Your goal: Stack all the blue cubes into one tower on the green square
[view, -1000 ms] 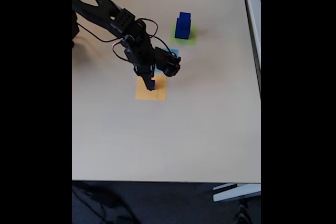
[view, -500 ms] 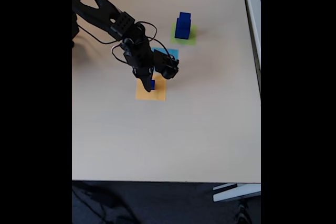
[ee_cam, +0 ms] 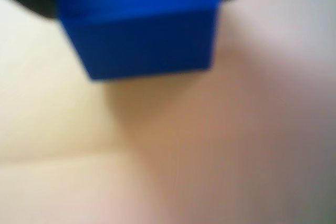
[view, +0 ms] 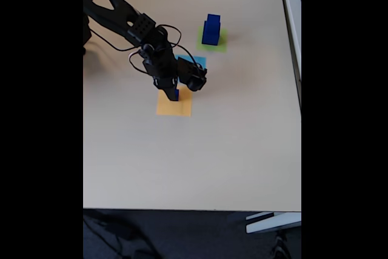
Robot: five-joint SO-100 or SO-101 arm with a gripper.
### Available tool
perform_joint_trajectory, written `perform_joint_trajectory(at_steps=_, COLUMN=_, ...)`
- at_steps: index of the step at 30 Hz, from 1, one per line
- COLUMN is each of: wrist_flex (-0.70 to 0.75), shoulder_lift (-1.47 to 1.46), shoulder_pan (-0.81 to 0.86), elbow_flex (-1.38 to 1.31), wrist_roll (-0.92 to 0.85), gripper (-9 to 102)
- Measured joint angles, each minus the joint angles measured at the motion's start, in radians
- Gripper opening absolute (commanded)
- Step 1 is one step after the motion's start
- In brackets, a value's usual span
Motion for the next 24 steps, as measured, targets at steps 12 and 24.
perform_joint_trajectory(at_steps=12, wrist_flex=0.258, shoulder_lift=0.072, shoulder_pan=-0.023, elbow_flex=-0.189, wrist_roll=0.006, gripper=0)
perform_joint_trajectory(at_steps=24, wrist_flex=0.419, shoulder_lift=0.129, shoulder_pan=-0.170, elbow_flex=-0.390, wrist_roll=0.256, gripper=0)
